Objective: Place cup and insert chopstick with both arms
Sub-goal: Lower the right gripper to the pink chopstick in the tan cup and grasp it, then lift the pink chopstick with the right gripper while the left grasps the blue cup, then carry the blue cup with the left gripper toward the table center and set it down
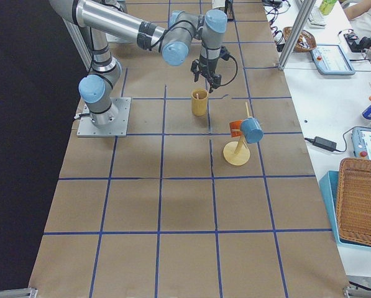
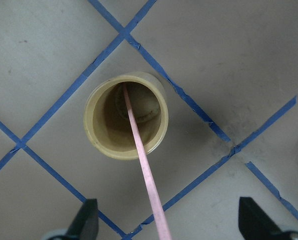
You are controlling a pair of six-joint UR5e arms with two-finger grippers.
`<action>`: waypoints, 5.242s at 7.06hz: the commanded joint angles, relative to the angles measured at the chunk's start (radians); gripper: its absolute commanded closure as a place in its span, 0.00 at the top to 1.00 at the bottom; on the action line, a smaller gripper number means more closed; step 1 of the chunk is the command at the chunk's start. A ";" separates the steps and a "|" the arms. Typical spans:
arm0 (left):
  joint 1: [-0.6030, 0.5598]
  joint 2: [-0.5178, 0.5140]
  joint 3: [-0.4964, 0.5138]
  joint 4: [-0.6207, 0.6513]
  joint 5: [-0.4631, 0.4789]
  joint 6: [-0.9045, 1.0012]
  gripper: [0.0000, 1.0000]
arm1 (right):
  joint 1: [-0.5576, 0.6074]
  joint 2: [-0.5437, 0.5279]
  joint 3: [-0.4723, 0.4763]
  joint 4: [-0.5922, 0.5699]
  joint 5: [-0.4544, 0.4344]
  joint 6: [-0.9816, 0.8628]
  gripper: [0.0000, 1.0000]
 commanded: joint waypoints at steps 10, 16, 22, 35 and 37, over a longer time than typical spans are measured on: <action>0.001 -0.002 0.007 -0.039 0.030 0.013 1.00 | -0.037 -0.018 0.091 -0.142 -0.006 -0.001 0.23; 0.176 0.053 -0.328 0.055 0.022 0.216 1.00 | -0.037 -0.027 0.017 -0.042 -0.015 0.065 0.03; 0.208 -0.063 -0.505 0.403 0.011 0.303 0.97 | -0.035 -0.038 -0.200 0.234 -0.023 0.099 0.02; 0.011 -0.102 -0.310 0.395 -0.058 0.019 0.00 | -0.032 -0.017 -0.376 0.409 -0.029 0.085 0.02; -0.154 -0.227 -0.185 0.402 -0.055 -0.185 0.00 | -0.034 -0.015 -0.376 0.407 -0.032 0.084 0.02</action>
